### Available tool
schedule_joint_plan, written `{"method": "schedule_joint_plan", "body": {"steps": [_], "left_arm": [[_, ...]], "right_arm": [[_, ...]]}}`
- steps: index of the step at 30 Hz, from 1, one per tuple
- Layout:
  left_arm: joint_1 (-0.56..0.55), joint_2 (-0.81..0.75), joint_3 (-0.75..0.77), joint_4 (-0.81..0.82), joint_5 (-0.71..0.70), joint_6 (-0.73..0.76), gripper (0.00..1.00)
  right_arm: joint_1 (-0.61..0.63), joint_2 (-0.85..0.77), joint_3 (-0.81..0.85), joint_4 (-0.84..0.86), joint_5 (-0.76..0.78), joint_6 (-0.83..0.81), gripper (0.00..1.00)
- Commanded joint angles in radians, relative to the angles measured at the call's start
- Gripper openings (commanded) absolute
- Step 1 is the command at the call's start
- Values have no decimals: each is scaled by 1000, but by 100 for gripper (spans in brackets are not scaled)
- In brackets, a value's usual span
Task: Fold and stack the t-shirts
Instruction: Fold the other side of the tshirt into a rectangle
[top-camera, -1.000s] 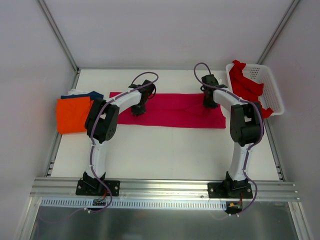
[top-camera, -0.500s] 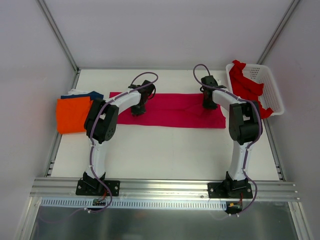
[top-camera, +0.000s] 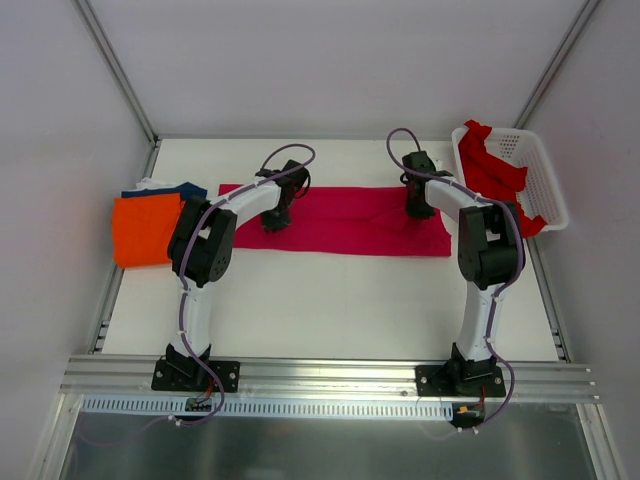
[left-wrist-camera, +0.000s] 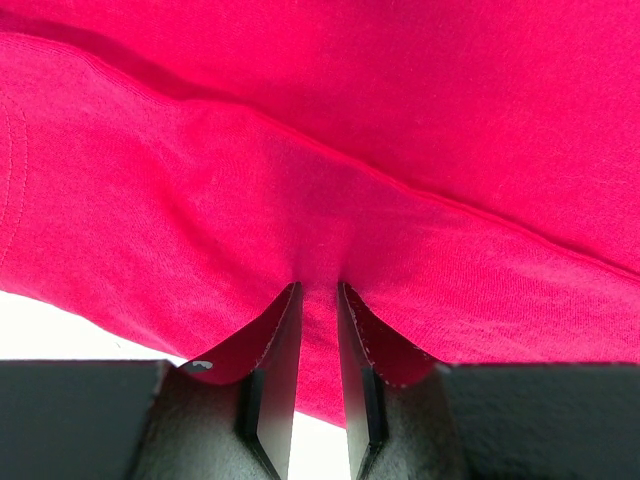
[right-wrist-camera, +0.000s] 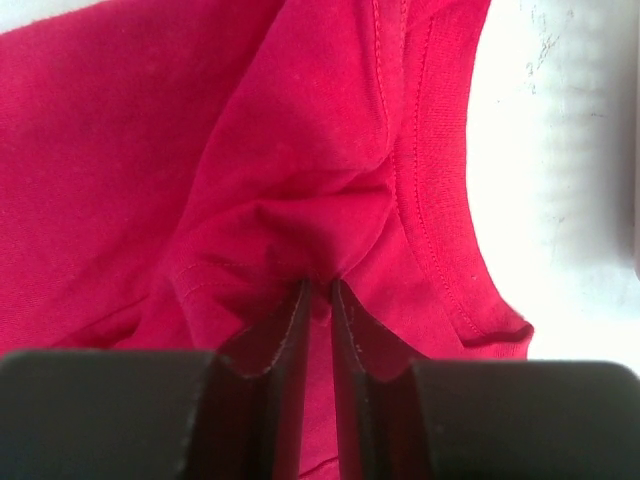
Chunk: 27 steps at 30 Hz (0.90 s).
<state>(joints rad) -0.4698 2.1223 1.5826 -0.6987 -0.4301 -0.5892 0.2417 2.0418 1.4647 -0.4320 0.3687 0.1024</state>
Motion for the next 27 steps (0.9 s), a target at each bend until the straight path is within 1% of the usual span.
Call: {"method": "schedule_joint_plan", "body": {"steps": [1,3,4,5,13,19,23,27], "left_arm": [[20,45,-61,-64,5,-8,21],[23,42,-62,-62,7,-6,21],[25,41,-64,-62,8,-6,21],[25,41,-64,-62,10,-6,21],[26,39,-65,-62,16,-6,21],[26,36,-70,-61,19,-6,21],[25,30,-70,-61,24,-6,21],[26,21,-76,-61,24,-3,21]], "right_arm": [[-4,-19,5,-16,-5,19,16],[-2,-22,3,-16,-2,19,12],[-4,-22,0,-16,-2,20,3],[-2,-23,0,-19,-1,19,1],[-4,-68,6,-59,59,-9,0],[-5,-166,13,-105,133,-39,1],[-4,-178,31,-134,167,-59,1],[-5,-155,48,-155,188,-67,1]]}}
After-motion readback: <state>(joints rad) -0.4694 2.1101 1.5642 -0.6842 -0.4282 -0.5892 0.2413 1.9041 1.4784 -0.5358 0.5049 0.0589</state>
